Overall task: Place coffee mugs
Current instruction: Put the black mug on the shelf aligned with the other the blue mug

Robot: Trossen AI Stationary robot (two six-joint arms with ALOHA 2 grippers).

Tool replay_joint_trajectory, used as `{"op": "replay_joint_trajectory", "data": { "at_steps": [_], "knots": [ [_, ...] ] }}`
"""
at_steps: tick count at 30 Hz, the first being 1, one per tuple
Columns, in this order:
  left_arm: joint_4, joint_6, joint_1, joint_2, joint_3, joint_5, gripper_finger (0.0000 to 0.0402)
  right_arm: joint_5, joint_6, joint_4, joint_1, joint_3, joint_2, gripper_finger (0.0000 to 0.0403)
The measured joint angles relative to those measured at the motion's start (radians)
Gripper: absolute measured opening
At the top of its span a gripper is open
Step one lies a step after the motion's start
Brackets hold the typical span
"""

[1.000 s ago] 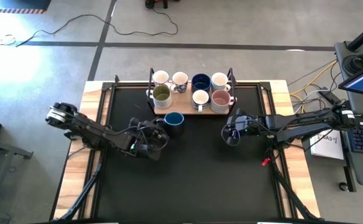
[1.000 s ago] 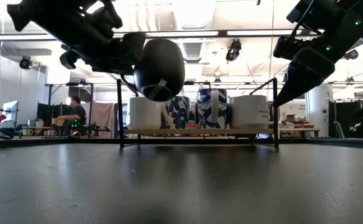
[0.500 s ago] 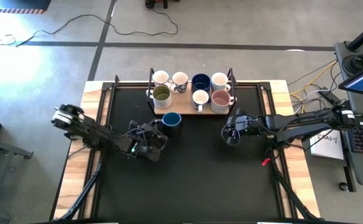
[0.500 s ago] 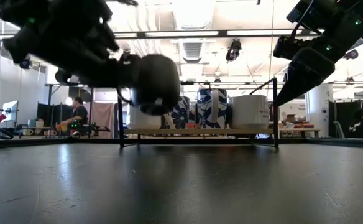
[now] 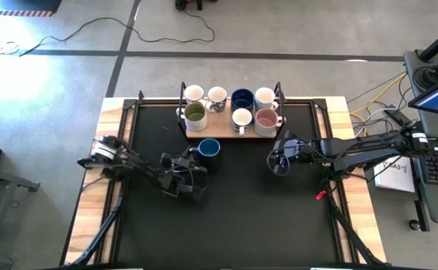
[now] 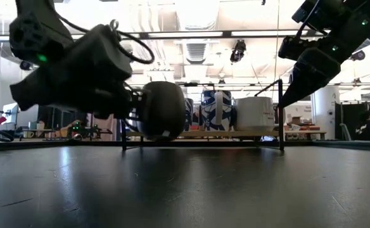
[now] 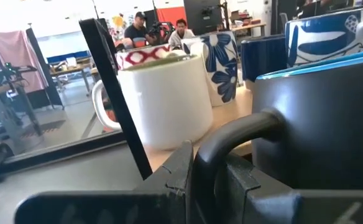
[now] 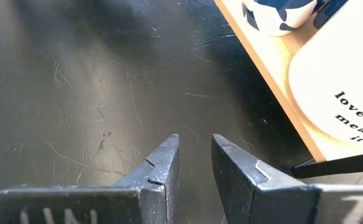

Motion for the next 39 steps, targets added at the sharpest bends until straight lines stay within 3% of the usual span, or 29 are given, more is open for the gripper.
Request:
{"op": "replay_joint_trajectory", "data": {
  "at_steps": [9, 17, 32, 39],
  "knots": [
    [0.002, -0.041, 0.002, 0.033, 0.002, -0.002, 0.0034, 0.0, 0.0, 0.0, 0.0, 0.0, 0.0, 0.0084],
    [0.004, 0.027, 0.002, 0.045, 0.015, -0.01, 0.0047, 0.0, 0.0, 0.0, 0.0, 0.0, 0.0, 0.0084],
    [-0.001, -0.001, -0.094, 0.029, 0.014, 0.026, 0.0116, 0.0, 0.0, 0.0, 0.0, 0.0, 0.0, 0.0084],
    [-0.039, 0.006, -0.118, -0.019, 0.013, 0.076, 0.0123, 0.0, 0.0, 0.0, 0.0, 0.0, 0.0, 0.0084]
  ]
}}
